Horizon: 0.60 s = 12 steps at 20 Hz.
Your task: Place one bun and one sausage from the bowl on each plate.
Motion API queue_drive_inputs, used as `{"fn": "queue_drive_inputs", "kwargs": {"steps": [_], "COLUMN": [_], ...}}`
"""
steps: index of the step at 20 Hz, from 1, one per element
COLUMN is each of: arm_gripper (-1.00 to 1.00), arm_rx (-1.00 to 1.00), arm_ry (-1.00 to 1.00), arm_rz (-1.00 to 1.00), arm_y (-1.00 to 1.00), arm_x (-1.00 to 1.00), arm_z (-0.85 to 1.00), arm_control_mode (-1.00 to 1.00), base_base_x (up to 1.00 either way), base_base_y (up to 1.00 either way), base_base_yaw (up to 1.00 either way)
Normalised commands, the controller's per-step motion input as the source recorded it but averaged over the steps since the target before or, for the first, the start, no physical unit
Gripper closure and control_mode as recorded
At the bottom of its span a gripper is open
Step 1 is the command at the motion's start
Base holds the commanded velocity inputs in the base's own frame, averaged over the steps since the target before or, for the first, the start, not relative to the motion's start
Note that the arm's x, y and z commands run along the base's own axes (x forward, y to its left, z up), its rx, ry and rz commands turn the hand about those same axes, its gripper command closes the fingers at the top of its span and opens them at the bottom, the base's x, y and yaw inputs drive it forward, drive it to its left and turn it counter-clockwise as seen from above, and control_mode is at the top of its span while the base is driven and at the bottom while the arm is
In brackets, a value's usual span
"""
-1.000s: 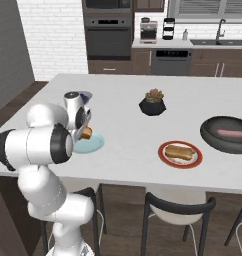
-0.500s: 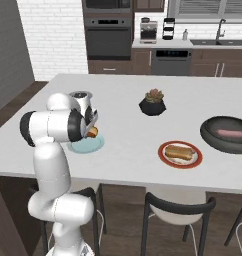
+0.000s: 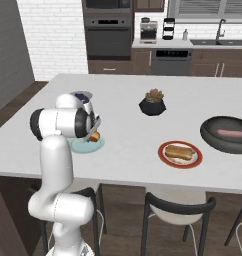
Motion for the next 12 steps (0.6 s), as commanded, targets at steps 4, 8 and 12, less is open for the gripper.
{"fn": "queue_drive_inputs", "kwargs": {"steps": [4,8,12], "arm_gripper": [-1.0,-1.0,-1.0], "arm_rx": [0.0,0.0,0.0], "arm_ry": [0.05,0.03,0.0], "arm_rz": [-0.01,-0.01,-0.01], "arm_y": [0.0,0.0,0.0], "arm_x": [0.07,0.08,-0.03], "arm_z": [0.0,0.09,0.51], "arm_control_mode": [-1.0,-1.0,-1.0], "base_base_x": [0.0,0.0,0.0], "base_base_y": [0.0,0.0,0.0], "base_base_yaw": [0.0,0.0,0.0]}}
